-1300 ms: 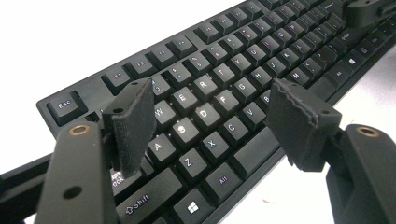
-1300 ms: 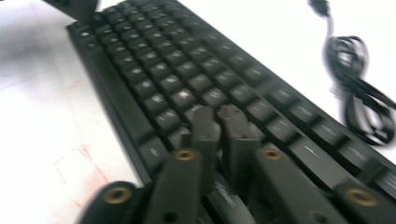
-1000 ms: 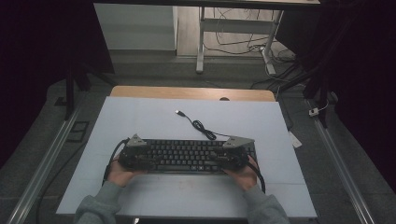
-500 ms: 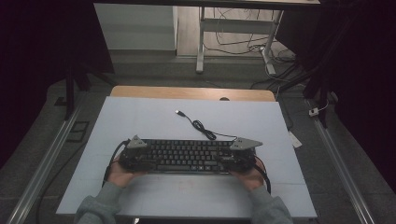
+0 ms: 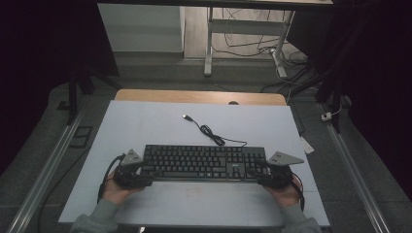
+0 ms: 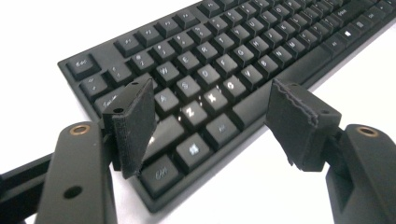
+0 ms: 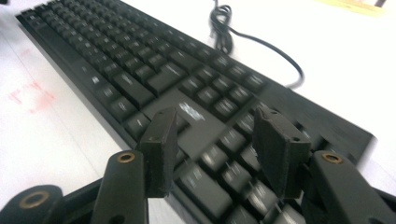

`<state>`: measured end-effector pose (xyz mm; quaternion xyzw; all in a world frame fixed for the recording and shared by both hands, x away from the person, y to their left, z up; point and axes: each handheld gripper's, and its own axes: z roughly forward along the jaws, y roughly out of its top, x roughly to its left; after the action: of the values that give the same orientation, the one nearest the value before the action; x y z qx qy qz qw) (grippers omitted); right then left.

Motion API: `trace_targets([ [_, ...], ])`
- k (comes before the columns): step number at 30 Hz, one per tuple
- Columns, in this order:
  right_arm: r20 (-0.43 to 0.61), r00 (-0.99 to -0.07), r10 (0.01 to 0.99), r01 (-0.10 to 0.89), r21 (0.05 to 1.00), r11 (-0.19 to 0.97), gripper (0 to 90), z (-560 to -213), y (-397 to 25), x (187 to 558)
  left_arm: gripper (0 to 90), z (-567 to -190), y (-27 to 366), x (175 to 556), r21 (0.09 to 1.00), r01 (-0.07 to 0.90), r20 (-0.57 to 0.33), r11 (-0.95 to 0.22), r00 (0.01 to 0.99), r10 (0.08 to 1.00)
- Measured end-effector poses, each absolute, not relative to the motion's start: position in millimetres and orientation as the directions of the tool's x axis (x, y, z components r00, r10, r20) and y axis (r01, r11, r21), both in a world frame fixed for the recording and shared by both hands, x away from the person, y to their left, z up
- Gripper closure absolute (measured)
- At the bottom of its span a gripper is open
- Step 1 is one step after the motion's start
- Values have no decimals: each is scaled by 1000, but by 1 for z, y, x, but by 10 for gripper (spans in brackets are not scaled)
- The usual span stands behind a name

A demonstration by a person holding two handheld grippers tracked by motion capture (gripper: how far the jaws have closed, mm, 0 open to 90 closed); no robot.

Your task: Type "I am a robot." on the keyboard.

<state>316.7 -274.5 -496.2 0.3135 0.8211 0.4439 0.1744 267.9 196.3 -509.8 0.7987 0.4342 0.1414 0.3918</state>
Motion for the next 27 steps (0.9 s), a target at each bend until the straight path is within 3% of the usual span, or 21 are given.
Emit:
trace_targets([
  [27, -46, -733, 679, 356, 824, 441, 457, -503, -299, 300, 320, -510, 209, 255, 766, 566, -101, -305, 574, 813],
])
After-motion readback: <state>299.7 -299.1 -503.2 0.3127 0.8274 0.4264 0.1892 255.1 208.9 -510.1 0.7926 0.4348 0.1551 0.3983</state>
